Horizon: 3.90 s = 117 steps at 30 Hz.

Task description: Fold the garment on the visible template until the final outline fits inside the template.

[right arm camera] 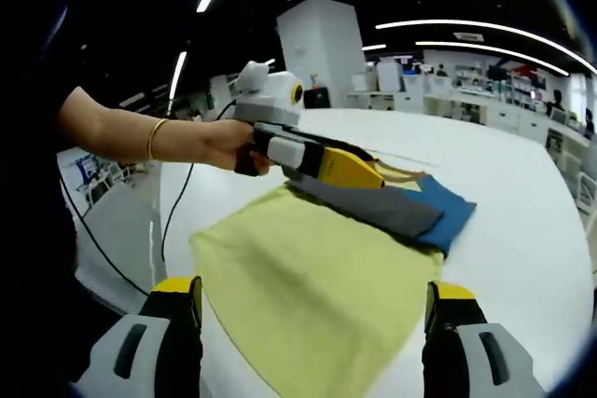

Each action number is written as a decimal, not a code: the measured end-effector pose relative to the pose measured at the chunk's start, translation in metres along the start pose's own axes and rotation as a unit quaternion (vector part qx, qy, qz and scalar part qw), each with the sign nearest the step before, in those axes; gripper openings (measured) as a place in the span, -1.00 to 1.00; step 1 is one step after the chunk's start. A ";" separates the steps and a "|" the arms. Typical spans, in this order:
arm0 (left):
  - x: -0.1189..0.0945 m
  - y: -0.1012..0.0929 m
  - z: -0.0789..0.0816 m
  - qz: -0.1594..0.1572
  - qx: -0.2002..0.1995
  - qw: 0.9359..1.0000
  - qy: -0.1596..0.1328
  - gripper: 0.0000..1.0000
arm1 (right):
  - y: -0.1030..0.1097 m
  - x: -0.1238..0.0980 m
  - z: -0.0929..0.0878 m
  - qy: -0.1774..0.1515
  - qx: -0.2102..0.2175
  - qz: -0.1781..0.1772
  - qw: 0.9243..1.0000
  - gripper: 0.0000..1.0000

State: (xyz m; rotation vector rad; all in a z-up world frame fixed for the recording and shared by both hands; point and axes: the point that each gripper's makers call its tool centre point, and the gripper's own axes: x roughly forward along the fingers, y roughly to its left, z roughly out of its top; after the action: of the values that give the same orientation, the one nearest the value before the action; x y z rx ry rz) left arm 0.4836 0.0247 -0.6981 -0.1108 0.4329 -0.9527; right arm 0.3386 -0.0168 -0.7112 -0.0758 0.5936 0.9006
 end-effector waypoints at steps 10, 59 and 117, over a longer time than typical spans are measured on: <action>-0.038 -0.001 -0.018 0.006 0.013 1.000 0.013 0.98 | 0.008 -0.002 0.002 0.016 -0.014 0.020 1.000 0.98; -0.220 -0.013 -0.159 0.040 0.068 0.986 0.149 0.14 | 0.015 -0.013 -0.080 0.150 -0.083 0.028 0.985 0.27; -0.234 -0.013 -0.197 0.062 0.148 0.953 0.259 -0.98 | -0.016 -0.002 -0.110 0.183 -0.106 -0.029 0.977 -0.96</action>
State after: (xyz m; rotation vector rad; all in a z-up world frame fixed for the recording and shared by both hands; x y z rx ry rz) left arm 0.2766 0.2253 -0.8009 0.4446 0.7631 -0.9076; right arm 0.2995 -0.0614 -0.8055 -0.4571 0.8304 0.8966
